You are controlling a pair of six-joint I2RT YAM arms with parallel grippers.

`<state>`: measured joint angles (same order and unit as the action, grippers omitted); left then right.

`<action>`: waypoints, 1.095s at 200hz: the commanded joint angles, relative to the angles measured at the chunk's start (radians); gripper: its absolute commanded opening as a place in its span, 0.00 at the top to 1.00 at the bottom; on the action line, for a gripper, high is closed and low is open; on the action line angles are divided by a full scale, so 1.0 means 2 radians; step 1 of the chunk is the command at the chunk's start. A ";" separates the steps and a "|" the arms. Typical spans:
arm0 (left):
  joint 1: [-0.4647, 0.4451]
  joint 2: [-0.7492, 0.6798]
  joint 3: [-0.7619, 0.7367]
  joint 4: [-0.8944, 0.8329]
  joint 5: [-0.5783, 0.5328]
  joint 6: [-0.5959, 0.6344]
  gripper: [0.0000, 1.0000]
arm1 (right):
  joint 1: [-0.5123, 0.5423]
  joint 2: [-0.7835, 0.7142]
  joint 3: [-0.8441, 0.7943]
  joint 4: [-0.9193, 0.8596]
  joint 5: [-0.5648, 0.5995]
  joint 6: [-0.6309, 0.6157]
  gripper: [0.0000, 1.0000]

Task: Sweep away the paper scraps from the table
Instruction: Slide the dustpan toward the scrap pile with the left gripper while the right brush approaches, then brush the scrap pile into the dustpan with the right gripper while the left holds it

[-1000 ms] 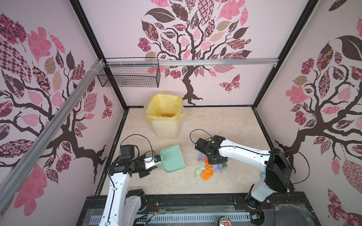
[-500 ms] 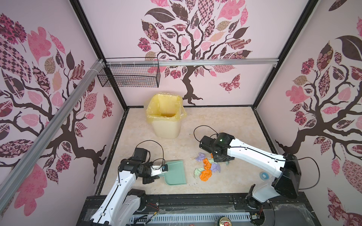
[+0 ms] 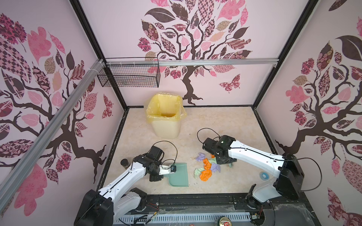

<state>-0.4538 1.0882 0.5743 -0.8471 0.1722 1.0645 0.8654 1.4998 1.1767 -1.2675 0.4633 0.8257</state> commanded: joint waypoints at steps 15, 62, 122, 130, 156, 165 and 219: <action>-0.020 0.014 0.022 0.038 -0.028 -0.046 1.00 | 0.004 0.025 0.016 0.027 -0.027 -0.014 1.00; -0.063 0.030 0.025 0.062 -0.050 -0.073 1.00 | 0.032 0.036 0.029 0.054 -0.057 -0.012 1.00; -0.091 0.062 0.042 0.085 -0.045 -0.098 1.00 | 0.063 0.034 0.038 0.095 -0.099 -0.010 1.00; -0.094 0.067 0.046 0.087 -0.045 -0.101 1.00 | 0.067 0.035 0.042 0.099 -0.103 -0.010 1.00; -0.111 0.083 0.058 0.095 -0.051 -0.108 1.00 | 0.081 0.042 0.055 0.114 -0.117 -0.014 1.00; -0.114 0.087 0.061 0.098 -0.052 -0.111 1.00 | 0.086 0.045 0.062 0.117 -0.120 -0.014 1.00; -0.120 0.108 0.077 0.107 -0.049 -0.120 1.00 | 0.105 0.058 0.097 0.121 -0.129 -0.018 1.00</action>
<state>-0.6888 1.2881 0.6960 -0.6518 0.0830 0.8440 1.0611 1.5970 1.3247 -1.0203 0.2253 0.8024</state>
